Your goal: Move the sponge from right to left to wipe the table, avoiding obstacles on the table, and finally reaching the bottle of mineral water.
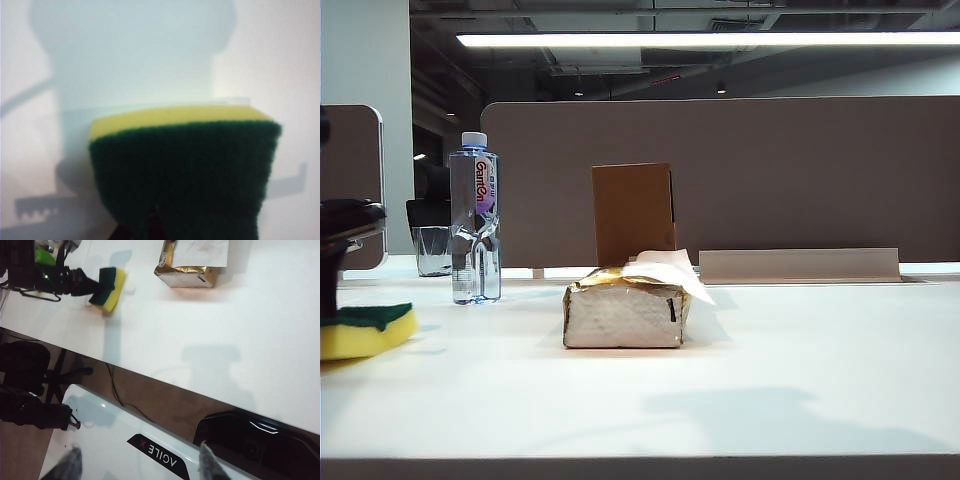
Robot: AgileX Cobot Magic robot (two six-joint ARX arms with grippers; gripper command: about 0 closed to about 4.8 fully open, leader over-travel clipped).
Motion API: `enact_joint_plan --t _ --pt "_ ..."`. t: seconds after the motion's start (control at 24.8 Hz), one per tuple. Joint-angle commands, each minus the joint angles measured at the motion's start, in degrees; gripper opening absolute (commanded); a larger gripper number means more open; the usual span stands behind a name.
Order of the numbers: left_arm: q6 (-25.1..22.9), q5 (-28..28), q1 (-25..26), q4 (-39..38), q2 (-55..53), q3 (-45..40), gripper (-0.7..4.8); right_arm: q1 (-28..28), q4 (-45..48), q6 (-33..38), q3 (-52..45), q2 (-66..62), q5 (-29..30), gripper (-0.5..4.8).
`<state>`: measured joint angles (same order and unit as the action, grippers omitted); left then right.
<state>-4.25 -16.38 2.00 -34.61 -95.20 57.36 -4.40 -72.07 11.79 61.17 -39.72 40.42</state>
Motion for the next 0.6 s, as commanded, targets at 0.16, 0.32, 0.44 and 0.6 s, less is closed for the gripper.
enact_joint_plan --t 0.16,0.32,0.44,0.6 --pt "0.22 0.83 0.13 0.92 -5.92 5.86 -0.06 -0.02 0.33 0.44 0.46 0.04 0.68 3.01" --pt "0.22 0.46 -0.26 0.81 -11.87 11.76 -0.06 0.0 0.33 0.7 0.46 0.02 0.68 3.01" --pt "0.24 0.48 -0.96 0.63 -14.71 14.67 -0.06 0.0 0.33 1.55 0.46 0.02 0.68 3.01" --pt "0.68 0.77 -2.01 0.66 -19.61 19.91 -0.06 0.0 0.31 1.73 0.46 0.02 0.68 3.01"
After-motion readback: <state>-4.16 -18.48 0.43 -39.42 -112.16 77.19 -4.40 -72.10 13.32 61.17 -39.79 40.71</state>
